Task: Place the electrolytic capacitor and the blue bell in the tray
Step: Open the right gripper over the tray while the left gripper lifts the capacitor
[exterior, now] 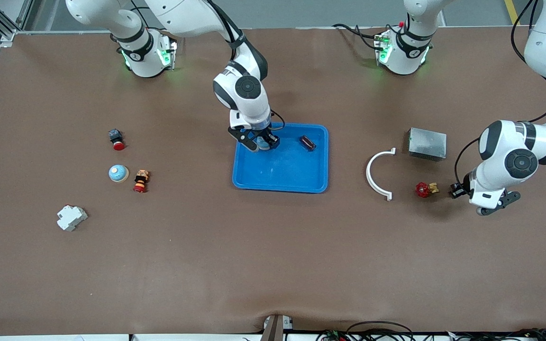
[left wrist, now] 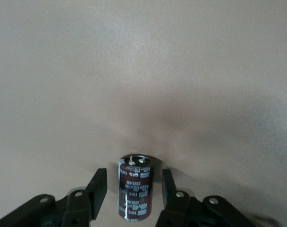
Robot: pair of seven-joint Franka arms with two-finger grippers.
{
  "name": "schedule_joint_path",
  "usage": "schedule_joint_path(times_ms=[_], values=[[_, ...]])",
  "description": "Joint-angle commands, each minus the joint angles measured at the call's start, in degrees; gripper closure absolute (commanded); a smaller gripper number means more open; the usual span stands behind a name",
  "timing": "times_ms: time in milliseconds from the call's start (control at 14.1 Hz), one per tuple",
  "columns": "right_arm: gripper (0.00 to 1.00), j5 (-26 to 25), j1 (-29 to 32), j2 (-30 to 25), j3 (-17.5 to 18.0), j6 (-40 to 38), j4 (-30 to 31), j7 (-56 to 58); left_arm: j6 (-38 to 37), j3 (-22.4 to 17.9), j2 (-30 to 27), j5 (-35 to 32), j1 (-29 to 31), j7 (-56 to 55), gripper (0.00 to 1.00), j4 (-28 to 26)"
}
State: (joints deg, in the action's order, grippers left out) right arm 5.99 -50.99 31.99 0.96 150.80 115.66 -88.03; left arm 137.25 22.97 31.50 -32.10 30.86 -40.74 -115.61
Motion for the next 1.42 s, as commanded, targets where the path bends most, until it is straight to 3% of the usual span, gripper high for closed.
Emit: schedule_joint_path(times_ms=[0,426,639,852,1065,1349], values=[[0.0,0.87,-1.22,1.15,-0.87,-1.03,-1.14,-0.74,1.7,0.76,-0.48,-1.3,0.78,-1.35,1.0,-1.02],[0.0,0.43,-1.05,-0.25,-0.96,-9.01,-3.76,-0.56,1.0,1.63,-4.25,2.2,0.61,-1.09,1.0,-1.63],[0.0,0.43,-0.43,-1.83,-1.05,-10.87,-5.7,-0.48,-0.22,4.97,-6.01,3.09,0.69,-1.27,1.0,-1.2],[0.0,0.43,1.93,-4.82,-1.22,-15.94,-7.19,1.89,-9.06,9.0,-6.8,8.61,0.6,-3.28,1.0,2.83],[0.0,0.16,6.23,-8.33,-1.4,-30.08,-10.45,14.68,-18.84,14.71,-7.06,9.68,0.6,-10.03,1.0,6.97],[0.0,-4.04,16.07,-13.87,-1.75,-36.97,-9.84,29.47,-23.86,23.24,-6.72,10.82,0.17,-25.57,1.0,9.52]])
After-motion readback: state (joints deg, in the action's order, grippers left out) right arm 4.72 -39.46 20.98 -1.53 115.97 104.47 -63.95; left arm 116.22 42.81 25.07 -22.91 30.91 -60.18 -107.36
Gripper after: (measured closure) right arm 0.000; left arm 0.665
